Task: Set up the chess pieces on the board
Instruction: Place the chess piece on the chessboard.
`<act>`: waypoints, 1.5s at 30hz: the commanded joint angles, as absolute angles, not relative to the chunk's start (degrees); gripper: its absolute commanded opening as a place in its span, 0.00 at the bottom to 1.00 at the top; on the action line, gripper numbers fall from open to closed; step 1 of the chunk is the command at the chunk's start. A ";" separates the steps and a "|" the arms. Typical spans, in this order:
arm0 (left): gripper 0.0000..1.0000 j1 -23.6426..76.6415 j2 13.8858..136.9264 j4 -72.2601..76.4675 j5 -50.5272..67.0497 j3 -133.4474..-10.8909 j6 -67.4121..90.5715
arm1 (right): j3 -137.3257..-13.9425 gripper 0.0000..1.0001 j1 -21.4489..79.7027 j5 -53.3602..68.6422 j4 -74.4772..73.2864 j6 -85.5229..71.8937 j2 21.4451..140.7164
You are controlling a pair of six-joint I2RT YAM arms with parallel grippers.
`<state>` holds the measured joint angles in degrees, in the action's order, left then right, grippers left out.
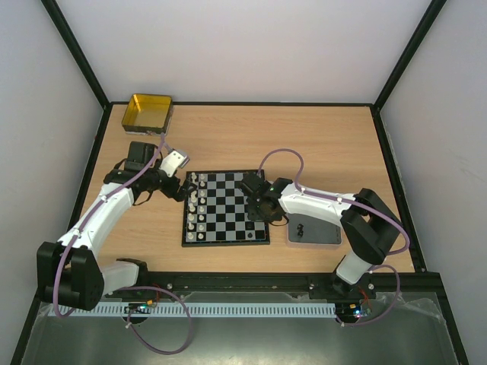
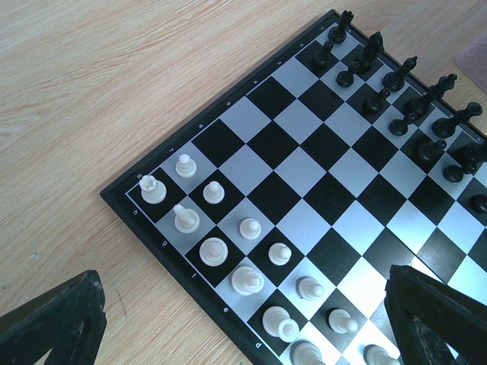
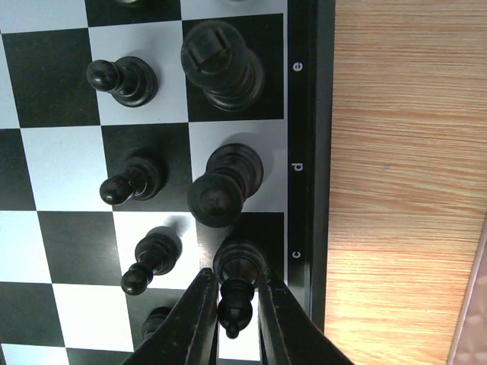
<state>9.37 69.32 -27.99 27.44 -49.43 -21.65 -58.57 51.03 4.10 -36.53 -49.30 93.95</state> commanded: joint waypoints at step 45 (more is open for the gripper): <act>0.99 9.67 69.00 -28.74 28.46 -48.72 -22.28 | -61.77 0.21 51.33 -2.03 -41.57 -48.86 89.85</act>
